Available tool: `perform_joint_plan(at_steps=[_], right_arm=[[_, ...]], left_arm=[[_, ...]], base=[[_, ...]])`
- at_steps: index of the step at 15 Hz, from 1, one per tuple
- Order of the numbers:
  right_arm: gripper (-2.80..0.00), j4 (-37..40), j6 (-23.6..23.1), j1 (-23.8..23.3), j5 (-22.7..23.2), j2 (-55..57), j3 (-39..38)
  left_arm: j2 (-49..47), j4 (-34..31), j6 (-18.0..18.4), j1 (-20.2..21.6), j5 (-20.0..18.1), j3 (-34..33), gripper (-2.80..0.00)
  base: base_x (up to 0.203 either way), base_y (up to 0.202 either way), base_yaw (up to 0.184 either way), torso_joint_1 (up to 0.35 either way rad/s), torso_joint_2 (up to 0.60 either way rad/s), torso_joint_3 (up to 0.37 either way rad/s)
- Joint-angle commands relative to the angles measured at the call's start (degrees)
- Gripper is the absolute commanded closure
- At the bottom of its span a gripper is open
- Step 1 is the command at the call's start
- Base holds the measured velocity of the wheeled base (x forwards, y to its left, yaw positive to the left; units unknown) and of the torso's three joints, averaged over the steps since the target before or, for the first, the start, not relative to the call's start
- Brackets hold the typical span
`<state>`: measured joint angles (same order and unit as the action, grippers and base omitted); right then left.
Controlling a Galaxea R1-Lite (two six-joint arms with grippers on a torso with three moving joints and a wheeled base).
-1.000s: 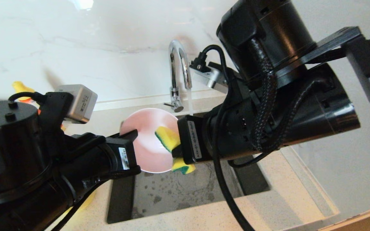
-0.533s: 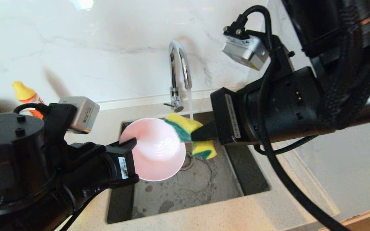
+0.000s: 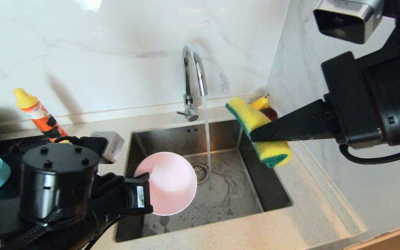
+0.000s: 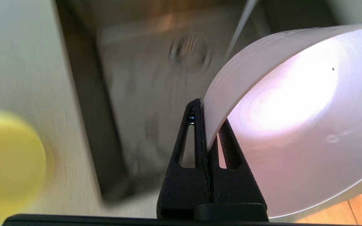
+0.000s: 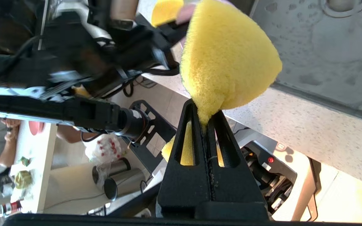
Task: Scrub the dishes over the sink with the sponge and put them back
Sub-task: Rinse the bowl
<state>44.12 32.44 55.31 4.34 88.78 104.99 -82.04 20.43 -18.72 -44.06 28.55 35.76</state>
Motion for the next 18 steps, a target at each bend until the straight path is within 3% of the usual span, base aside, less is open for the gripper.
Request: perform_joint_plan(at_steps=[1, 4, 7, 12, 18], right_arm=[[0.00, 0.3, 0.2, -0.9, 0.1, -2.3, -1.7], [0.00, -0.4, -1.4, -2.3, 0.0, -3.4, -7.5], [0.00, -0.4, -2.0, -2.7, 0.0, -3.3, -7.4], [0.00, -1.2, -1.9, -3.2, 0.1, -3.2, -10.2], [0.00, -1.3, -1.9, -3.3, 0.0, -3.8, -11.5]], left_arm=[[-6.2, -9.6, -5.1, 2.6, -2.4, 2.0, 0.00], [-10.5, -23.0, -15.2, 4.4, -12.1, 8.5, 0.00], [-16.8, -29.9, -20.8, 6.2, -17.0, 18.3, 0.00], [-29.2, -31.6, -26.2, 9.8, -18.1, 30.8, 0.00], [-35.3, -30.9, -32.1, 11.3, -18.0, 40.4, 0.00]], base=[[0.000, 0.000, 0.000, 0.000, 0.00, 0.000], [0.000, 0.000, 0.000, 0.000, 0.00, 0.000], [0.000, 0.000, 0.000, 0.000, 0.00, 0.000], [0.000, 0.000, 0.000, 0.000, 0.00, 0.000], [0.000, 0.000, 0.000, 0.000, 0.00, 0.000]])
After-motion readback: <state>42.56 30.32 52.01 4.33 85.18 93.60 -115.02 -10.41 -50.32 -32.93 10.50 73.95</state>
